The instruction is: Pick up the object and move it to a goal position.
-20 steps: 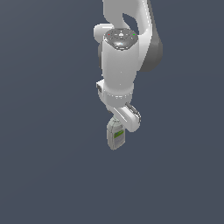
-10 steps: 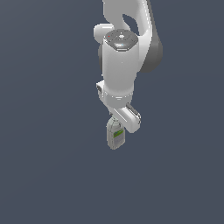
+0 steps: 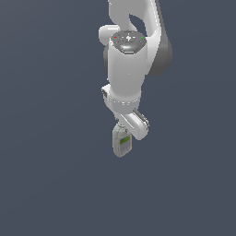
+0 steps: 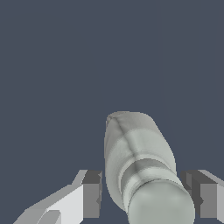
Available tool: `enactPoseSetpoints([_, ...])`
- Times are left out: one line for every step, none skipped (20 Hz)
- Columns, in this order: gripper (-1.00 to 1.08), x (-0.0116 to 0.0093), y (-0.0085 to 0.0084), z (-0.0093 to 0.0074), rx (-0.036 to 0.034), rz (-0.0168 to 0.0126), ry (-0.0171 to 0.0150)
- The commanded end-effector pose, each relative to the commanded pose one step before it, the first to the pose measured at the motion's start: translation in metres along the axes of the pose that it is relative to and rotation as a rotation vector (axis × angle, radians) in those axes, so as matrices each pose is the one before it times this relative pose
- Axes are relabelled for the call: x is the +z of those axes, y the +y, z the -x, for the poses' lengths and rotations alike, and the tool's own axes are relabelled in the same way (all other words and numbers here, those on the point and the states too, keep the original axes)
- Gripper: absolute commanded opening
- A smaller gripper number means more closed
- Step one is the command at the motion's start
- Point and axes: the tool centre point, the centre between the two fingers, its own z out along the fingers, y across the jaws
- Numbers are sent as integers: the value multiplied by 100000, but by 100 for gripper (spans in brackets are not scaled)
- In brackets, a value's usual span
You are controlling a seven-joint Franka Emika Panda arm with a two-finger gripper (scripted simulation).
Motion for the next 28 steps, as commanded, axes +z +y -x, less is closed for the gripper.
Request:
enactPoseSetpoints([-100, -1489, -383, -181, 11, -1062, 678])
enactPoseSetpoints([-100, -438, -107, -24, 0, 0, 0])
enactPoseSetpoints([-100, -486, -119, -27, 0, 0, 0])
enactPoseSetpoints([-100, -530, -130, -30, 0, 0, 0])
enactPoseSetpoints([-100, -571, -141, -32, 0, 0, 0])
enactPoseSetpoints([-100, -608, -151, -35, 0, 0, 0])
enactPoseSetpoints([-100, -615, -162, -53, 24, 42, -8])
enactPoseSetpoints([-100, -670, -168, -39, 0, 0, 0])
enactPoseSetpoints([-100, -696, -175, -42, 0, 0, 0])
enactPoseSetpoints([-100, -719, -182, -44, 0, 0, 0])
enactPoseSetpoints([-100, -738, -188, -45, 0, 0, 0])
enactPoseSetpoints([-100, -754, -193, -47, 0, 0, 0])
enactPoseSetpoints([-100, -766, -198, -49, 0, 0, 0])
enactPoseSetpoints([-100, -745, -208, -67, 17, 40, -23])
enactPoseSetpoints([-100, -760, -199, -50, 0, 0, 0])
enactPoseSetpoints([-100, -730, -193, -49, 0, 0, 0])
enactPoseSetpoints([-100, -700, -186, -48, 0, 0, 0])
enactPoseSetpoints([-100, -672, -180, -47, 0, 0, 0])
enactPoseSetpoints([-100, -646, -174, -46, 0, 0, 0])
enactPoseSetpoints([-100, -620, -169, -45, 0, 0, 0])
enactPoseSetpoints([-100, -595, -163, -44, 0, 0, 0])
enactPoseSetpoints([-100, -571, -158, -43, 0, 0, 0])
enactPoseSetpoints([-100, -516, -164, -58, 6, 34, -34])
enactPoseSetpoints([-100, -526, -148, -41, 0, 0, 0])
enactPoseSetpoints([-100, -504, -143, -40, 0, 0, 0])
enactPoseSetpoints([-100, -483, -138, -39, 0, 0, 0])
enactPoseSetpoints([-100, -462, -133, -38, 0, 0, 0])
enactPoseSetpoints([-100, -442, -128, -37, 0, 0, 0])
